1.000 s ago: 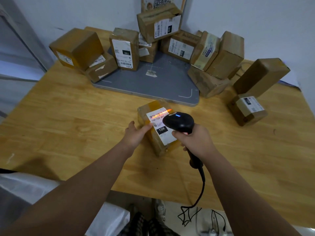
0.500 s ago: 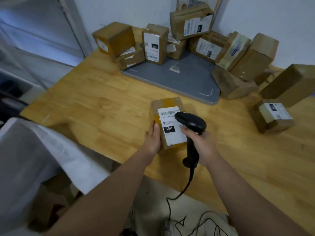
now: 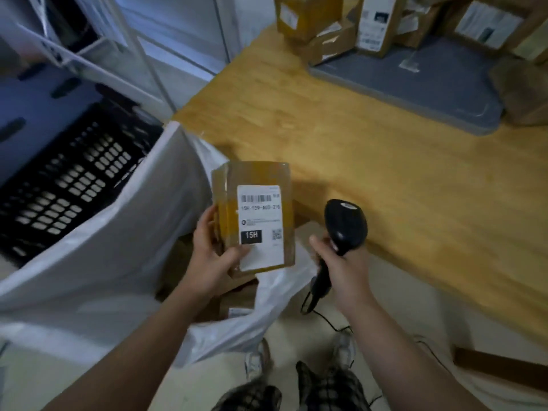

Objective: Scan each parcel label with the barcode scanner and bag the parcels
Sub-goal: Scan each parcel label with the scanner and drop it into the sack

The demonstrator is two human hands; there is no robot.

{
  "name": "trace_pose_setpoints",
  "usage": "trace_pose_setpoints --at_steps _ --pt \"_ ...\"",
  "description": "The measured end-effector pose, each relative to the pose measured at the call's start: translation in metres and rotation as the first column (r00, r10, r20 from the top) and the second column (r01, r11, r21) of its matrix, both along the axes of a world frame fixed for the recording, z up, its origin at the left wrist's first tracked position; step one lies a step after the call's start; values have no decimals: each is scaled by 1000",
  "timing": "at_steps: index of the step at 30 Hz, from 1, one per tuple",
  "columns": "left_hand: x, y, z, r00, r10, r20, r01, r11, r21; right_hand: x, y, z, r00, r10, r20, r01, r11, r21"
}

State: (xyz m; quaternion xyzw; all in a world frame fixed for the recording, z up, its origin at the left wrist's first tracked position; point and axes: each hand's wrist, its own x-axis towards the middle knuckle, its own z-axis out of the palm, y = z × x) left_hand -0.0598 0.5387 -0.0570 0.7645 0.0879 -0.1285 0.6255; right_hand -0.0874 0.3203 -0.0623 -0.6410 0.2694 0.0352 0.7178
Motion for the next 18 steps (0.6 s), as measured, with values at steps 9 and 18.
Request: trace_pose_setpoints --at_steps 9,18 --pt "-28 100 -45 1000 1 -11 5 835 551 -35 94 -108 910 -289 -296 165 909 -382" --pt "-44 119 -87 953 -78 -294 295 472 831 -37 119 -157 813 -353 -463 126 883 -453"
